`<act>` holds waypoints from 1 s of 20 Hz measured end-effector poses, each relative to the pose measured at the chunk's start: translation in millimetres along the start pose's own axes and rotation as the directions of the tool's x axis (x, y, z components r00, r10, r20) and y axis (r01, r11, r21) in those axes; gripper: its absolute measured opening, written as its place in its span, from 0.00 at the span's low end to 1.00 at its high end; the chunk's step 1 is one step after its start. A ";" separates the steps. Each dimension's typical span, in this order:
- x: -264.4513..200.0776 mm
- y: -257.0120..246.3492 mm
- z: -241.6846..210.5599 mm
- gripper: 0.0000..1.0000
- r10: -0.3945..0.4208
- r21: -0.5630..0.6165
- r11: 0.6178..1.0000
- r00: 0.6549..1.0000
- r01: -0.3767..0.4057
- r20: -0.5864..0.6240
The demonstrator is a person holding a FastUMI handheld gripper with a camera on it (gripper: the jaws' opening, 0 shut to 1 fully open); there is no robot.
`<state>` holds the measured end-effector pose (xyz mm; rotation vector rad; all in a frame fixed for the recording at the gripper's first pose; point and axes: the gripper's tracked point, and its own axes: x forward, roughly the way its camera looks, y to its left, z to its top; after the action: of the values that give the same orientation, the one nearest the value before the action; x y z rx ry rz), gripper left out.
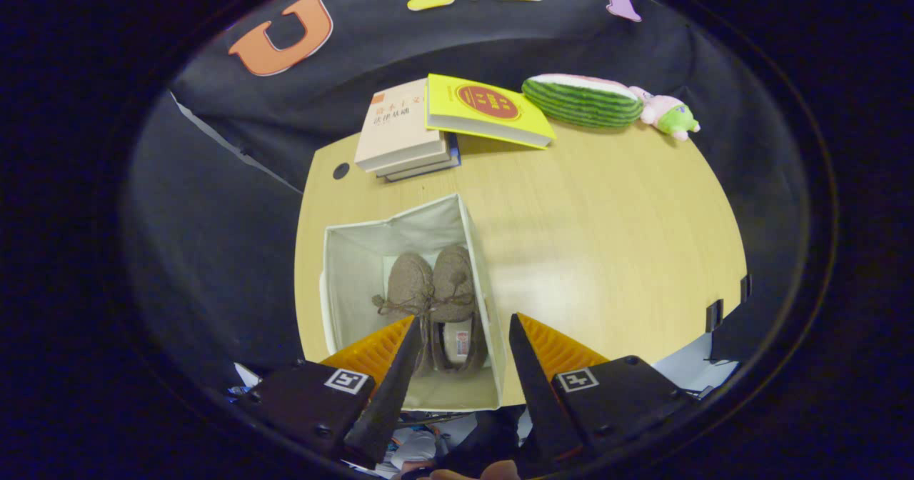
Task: Open the storage box then place both shoes into the box .Put the left shoe in first, then the right shoe, with the right side of both shoes facing outward in a uniform manner.
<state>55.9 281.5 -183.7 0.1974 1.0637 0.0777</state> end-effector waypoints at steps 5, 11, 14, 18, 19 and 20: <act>-58.7 -9.1 34.9 0.88 0.005 -0.023 1.000 0.971 0.001 0.241; -156.8 -36.4 69.0 0.90 -0.002 -0.098 0.993 0.818 0.072 0.576; -192.7 -50.5 72.8 1.00 0.005 -0.117 0.987 0.722 0.106 0.692; -225.7 -63.5 68.2 1.00 0.032 -0.132 0.984 0.606 0.120 0.795; -230.3 -69.5 64.9 1.00 0.032 -0.129 0.984 0.587 0.124 0.809; -228.6 -70.6 66.2 1.00 0.036 -0.129 0.984 0.570 0.124 0.821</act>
<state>0.7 167.9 30.0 0.0263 0.0984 0.0227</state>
